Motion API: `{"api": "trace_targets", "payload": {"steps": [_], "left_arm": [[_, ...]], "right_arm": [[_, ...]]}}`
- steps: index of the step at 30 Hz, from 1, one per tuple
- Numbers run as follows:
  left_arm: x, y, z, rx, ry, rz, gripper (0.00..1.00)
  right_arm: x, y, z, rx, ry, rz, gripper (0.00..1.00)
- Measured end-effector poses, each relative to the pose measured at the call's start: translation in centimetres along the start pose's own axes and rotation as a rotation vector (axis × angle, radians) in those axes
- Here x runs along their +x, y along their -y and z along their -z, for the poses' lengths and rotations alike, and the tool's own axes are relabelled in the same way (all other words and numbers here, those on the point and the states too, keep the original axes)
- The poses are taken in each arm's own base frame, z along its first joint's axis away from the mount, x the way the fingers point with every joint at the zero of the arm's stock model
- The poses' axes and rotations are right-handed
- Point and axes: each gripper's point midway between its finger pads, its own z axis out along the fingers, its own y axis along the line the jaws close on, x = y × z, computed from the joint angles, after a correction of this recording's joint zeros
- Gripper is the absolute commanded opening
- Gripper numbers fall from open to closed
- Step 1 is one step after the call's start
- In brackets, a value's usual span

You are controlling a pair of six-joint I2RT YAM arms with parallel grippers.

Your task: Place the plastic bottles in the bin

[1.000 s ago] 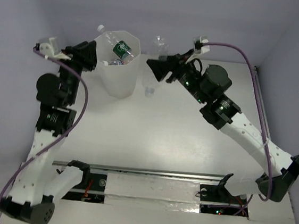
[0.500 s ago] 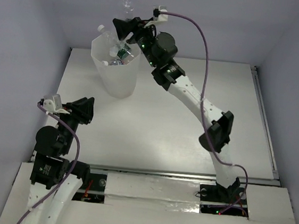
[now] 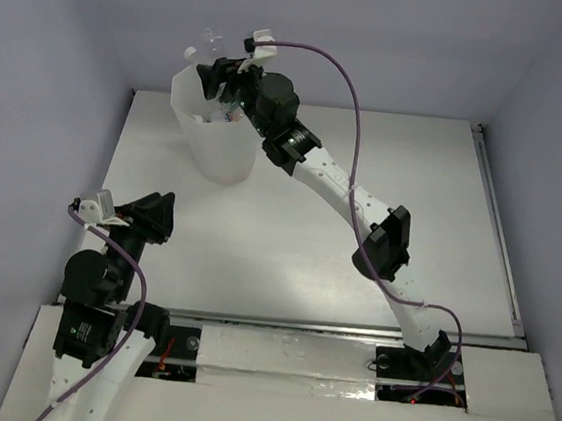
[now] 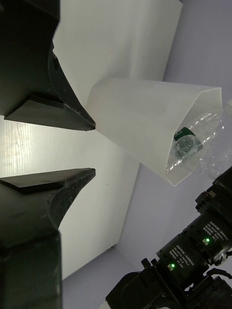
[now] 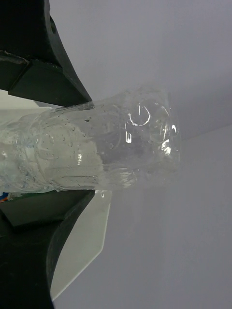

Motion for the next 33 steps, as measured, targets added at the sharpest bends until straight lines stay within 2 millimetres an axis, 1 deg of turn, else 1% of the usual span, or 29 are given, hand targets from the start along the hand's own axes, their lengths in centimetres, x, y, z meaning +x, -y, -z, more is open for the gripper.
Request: {"api": "trace_targets", "payload": {"steps": [1,2,5,7,10,15,16,19,20,21,23,24,26,27,28,29,30,32,33], "left_arm": [[0.0,0.0,0.0,-0.001,0.001,0.000,0.35],[0.0,-0.1,0.1,-0.003,0.002,0.000,0.35],[-0.1,-0.1,0.1,-0.007,0.004,0.000,0.37],[0.0,-0.2,0.1,-0.011,0.002,0.000,0.37],[0.1,-0.3,0.1,-0.013,0.000,0.000,0.37],[0.2,-0.4,0.2,-0.017,-0.005,-0.001,0.38],[0.2,-0.4,0.2,-0.019,-0.006,-0.001,0.39],[0.3,-0.5,0.2,-0.023,-0.009,-0.001,0.41],[0.3,-0.5,0.2,-0.024,-0.008,-0.001,0.41],[0.3,-0.5,0.2,-0.025,-0.008,-0.001,0.45],[0.3,-0.5,0.2,-0.025,-0.008,0.001,0.50],[0.3,-0.5,0.2,-0.025,-0.008,0.002,0.56],[0.3,-0.5,0.2,-0.026,-0.007,0.003,0.63],[0.3,-0.5,0.2,-0.026,-0.007,0.004,0.68],[0.3,-0.5,0.2,-0.025,-0.007,0.005,0.70],[0.3,-0.5,0.2,-0.025,-0.007,0.005,0.72],[0.3,-0.5,0.2,-0.025,-0.008,0.006,0.75],[0.3,-0.5,0.2,-0.025,-0.008,0.006,0.78],[0.3,-0.5,0.2,-0.023,-0.008,0.006,0.80]], "right_arm": [[0.3,-0.4,0.1,-0.006,-0.009,0.014,0.74],[0.8,-0.7,0.2,-0.011,-0.021,0.027,0.80],[1.9,-1.3,0.3,-0.026,-0.051,0.060,0.89],[2.6,-1.6,0.5,-0.035,-0.070,0.078,0.92],[3.7,-1.5,0.6,-0.040,-0.094,0.100,0.94],[7.0,-0.8,1.5,-0.037,-0.171,0.115,0.94],[7.3,-0.6,1.6,-0.031,-0.181,0.117,0.94],[6.8,-0.5,2.3,-0.025,-0.188,0.114,0.94],[6.3,-0.6,2.7,-0.026,-0.189,0.110,0.94],[5.5,-0.8,3.1,-0.027,-0.184,0.105,0.94],[3.5,-1.1,4.0,-0.032,-0.166,0.090,0.96],[2.1,-1.3,4.5,-0.037,-0.148,0.080,0.98],[-0.9,-1.9,5.5,-0.051,-0.102,0.062,1.00],[-2.7,-2.3,6.1,-0.060,-0.073,0.050,1.00],[-4.7,-2.6,6.8,-0.070,-0.038,0.040,1.00],[-6.3,-2.9,7.5,-0.078,-0.013,0.032,1.00],[-8.1,-3.2,8.3,-0.087,0.021,0.022,1.00],[-11.4,-3.5,10.2,-0.101,0.082,0.004,1.00],[-12.5,-3.6,11.3,-0.106,0.103,-0.003,1.00]]}}
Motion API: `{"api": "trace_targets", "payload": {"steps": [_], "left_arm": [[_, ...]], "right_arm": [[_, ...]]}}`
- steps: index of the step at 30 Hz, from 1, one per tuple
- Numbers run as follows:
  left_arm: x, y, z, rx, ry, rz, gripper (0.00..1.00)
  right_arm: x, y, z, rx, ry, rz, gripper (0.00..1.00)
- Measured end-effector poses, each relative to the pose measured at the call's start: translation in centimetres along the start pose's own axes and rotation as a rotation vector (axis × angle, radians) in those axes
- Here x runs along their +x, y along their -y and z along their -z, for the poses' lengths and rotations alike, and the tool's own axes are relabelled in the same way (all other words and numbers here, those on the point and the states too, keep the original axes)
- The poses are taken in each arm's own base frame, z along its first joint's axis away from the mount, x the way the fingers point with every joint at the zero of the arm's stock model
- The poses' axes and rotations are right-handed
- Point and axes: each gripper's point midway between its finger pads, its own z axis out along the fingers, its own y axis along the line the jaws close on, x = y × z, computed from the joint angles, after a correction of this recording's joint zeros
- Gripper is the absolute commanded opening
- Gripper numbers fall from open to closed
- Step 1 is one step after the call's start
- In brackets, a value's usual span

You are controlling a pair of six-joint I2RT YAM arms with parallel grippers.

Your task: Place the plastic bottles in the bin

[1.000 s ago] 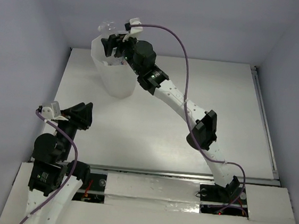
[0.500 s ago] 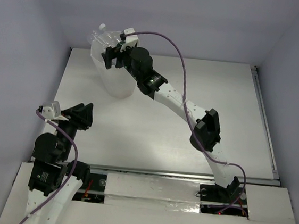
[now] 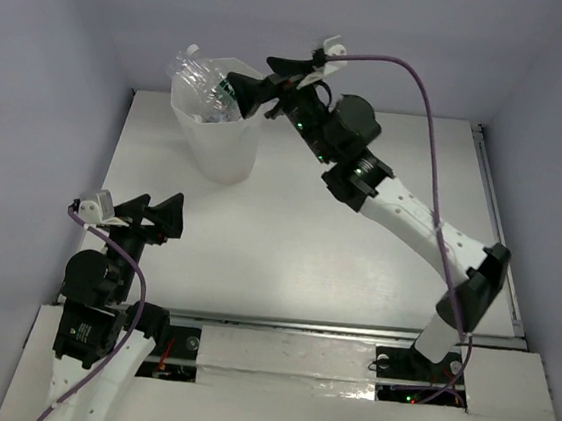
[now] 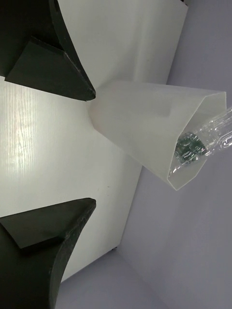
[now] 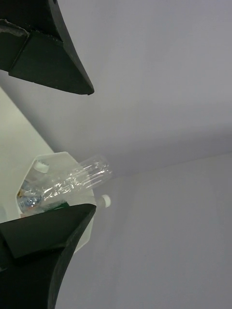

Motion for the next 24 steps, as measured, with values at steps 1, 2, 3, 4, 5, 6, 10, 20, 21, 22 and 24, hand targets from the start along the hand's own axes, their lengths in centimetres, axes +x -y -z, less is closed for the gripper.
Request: {"api": "trace_targets", "payload": {"steps": [1,2,3,4,5,6,10,20,21,22,24], "left_arm": [[0.0,0.0,0.0,0.002,-0.001,0.000,0.84],[0.0,0.1,0.0,0.007,-0.003,0.000,0.85],[0.1,0.2,0.0,0.009,-0.004,0.000,0.89],[0.1,0.2,0.0,0.011,-0.005,0.000,0.90],[0.1,0.3,0.0,0.014,-0.007,0.001,0.90],[0.2,0.3,0.0,0.017,-0.009,0.001,0.92],[0.3,0.5,0.0,0.029,-0.016,0.003,0.96],[0.5,2.0,-0.3,0.102,-0.038,0.007,0.99],[0.4,2.2,-0.4,0.115,-0.036,0.011,0.99],[0.3,2.5,-0.4,0.128,-0.033,0.016,0.99],[0.1,3.0,-0.6,0.150,-0.030,0.026,0.99]], "right_arm": [[-1.1,-0.1,1.0,-0.002,0.020,-0.007,1.00],[-1.9,-0.1,2.2,-0.002,0.038,-0.013,0.99],[-2.3,0.1,3.5,0.003,0.048,-0.021,0.96],[-2.6,0.3,4.9,0.011,0.053,-0.027,0.90],[-2.8,0.6,6.4,0.023,0.058,-0.034,0.83],[-2.8,0.9,7.9,0.035,0.061,-0.046,0.68],[-2.8,3.3,15.8,0.130,0.102,-0.109,0.32],[-9.9,11.7,36.2,0.508,0.501,-0.309,0.33],[-10.3,12.2,37.4,0.533,0.531,-0.327,0.40],[-10.6,12.6,38.6,0.558,0.553,-0.344,0.43],[-10.7,13.2,39.6,0.592,0.564,-0.354,0.50]]}}
